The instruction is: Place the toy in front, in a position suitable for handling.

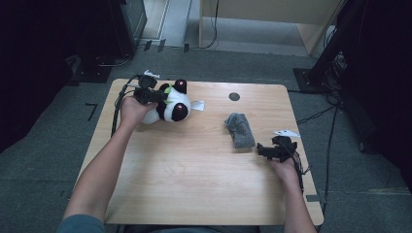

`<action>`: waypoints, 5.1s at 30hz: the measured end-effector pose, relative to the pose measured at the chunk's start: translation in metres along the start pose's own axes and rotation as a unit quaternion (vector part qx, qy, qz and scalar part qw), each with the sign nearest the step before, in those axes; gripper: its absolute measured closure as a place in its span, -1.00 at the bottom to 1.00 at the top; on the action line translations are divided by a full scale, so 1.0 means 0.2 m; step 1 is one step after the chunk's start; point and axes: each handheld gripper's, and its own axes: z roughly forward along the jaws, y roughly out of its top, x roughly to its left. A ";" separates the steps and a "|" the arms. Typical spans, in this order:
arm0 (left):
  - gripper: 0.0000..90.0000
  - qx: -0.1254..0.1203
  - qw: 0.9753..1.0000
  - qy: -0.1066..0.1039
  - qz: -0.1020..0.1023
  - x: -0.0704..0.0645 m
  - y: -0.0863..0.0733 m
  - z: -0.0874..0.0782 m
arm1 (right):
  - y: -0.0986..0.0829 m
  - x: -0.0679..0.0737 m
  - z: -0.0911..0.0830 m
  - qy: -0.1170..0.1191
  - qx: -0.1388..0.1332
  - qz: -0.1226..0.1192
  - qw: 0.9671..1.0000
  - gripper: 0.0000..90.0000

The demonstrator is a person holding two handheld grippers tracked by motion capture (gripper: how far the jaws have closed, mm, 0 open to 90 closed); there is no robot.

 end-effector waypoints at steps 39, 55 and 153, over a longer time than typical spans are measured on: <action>0.75 -0.029 0.998 -0.061 0.002 -0.49 -0.34 -0.34 | 0.00 0.00 0.00 0.000 0.000 -0.001 1.000 -1.00; 0.74 -0.026 0.996 -0.082 -0.005 -0.69 -0.41 -0.26 | 0.00 0.00 0.00 -0.001 0.000 0.000 1.000 -1.00; -0.99 -0.102 0.986 -0.133 0.025 -0.26 -0.88 -0.25 | 0.38 0.32 0.05 0.144 0.013 -0.050 0.988 -0.36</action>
